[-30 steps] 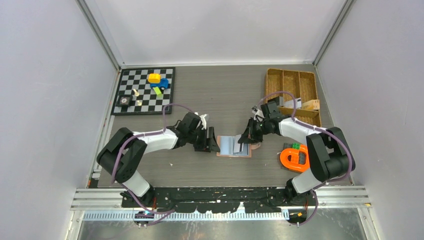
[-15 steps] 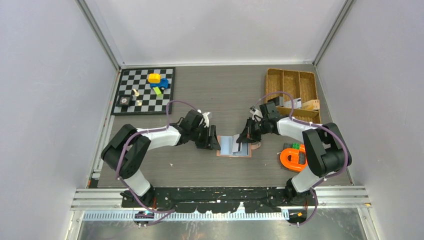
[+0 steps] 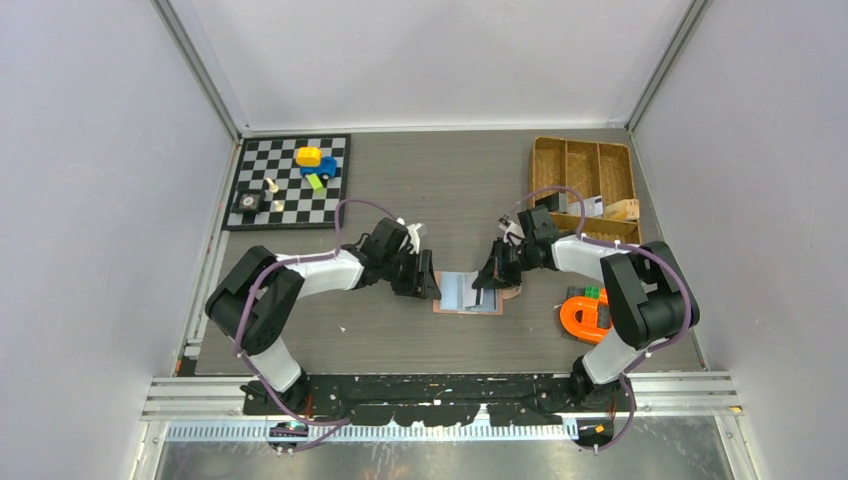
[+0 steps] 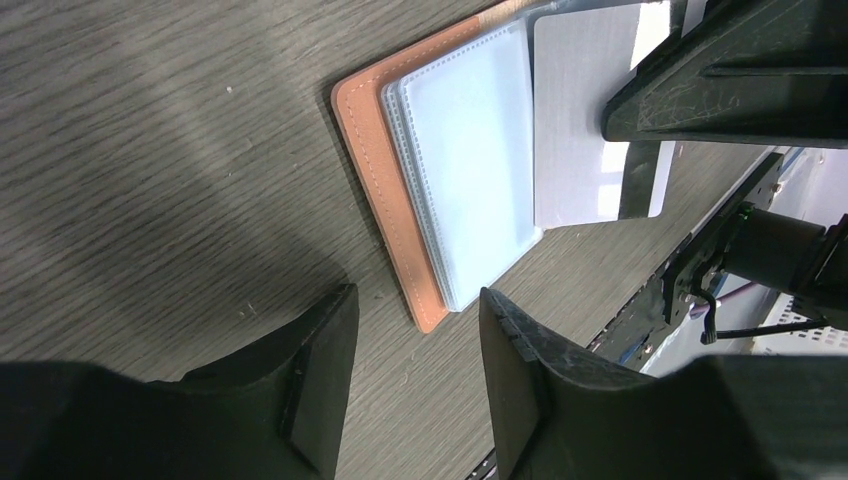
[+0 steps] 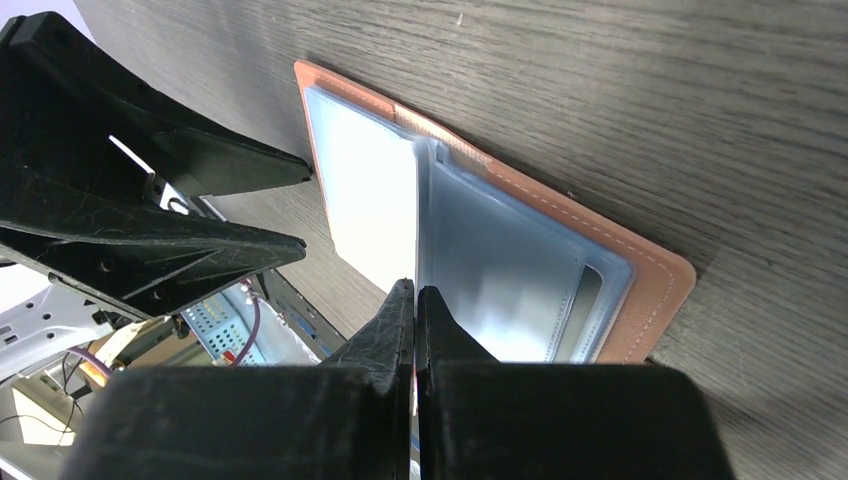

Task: Put the credit cards into the card holder
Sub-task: Insert the credit card into the card holder.

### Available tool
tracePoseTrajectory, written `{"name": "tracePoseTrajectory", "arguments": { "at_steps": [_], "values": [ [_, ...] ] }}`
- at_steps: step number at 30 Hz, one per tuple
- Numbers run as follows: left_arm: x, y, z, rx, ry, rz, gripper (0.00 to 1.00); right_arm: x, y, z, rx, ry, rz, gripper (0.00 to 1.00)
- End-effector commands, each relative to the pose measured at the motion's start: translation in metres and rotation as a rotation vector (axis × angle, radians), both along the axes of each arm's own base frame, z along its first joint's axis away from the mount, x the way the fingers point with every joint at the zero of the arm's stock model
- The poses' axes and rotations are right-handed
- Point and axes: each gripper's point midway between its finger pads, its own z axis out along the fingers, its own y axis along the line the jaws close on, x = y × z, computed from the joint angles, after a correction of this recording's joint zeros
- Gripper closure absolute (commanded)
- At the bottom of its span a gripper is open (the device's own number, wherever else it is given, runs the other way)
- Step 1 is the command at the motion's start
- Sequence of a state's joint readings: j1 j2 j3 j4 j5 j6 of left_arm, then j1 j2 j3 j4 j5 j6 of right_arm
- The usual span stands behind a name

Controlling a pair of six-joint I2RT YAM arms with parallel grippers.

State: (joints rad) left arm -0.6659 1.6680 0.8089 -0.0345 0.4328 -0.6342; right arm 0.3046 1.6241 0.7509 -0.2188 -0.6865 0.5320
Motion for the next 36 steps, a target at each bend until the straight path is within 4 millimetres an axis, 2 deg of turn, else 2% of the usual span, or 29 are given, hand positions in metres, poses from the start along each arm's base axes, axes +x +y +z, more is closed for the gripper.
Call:
{"name": "tracePoseTrajectory", "arguments": {
  "at_steps": [1, 13, 24, 36],
  "values": [
    [0.001, 0.006, -0.011, 0.057, -0.005, -0.01, 0.51, -0.001, 0.0, -0.004, 0.003, -0.012, 0.014, 1.0],
    [0.0, 0.009, -0.022, 0.086, 0.006, -0.016, 0.6, -0.001, 0.009, -0.011, 0.031, -0.005, 0.024, 1.0],
    [0.001, 0.02, -0.037, 0.167, 0.016, -0.009, 0.78, 0.001, 0.012, -0.009, 0.056, -0.03, 0.026, 1.0],
    [0.001, 0.022, -0.047, 0.196, 0.031, -0.012, 0.87, -0.001, 0.013, -0.014, 0.053, -0.014, 0.029, 0.99]
  ]
}}
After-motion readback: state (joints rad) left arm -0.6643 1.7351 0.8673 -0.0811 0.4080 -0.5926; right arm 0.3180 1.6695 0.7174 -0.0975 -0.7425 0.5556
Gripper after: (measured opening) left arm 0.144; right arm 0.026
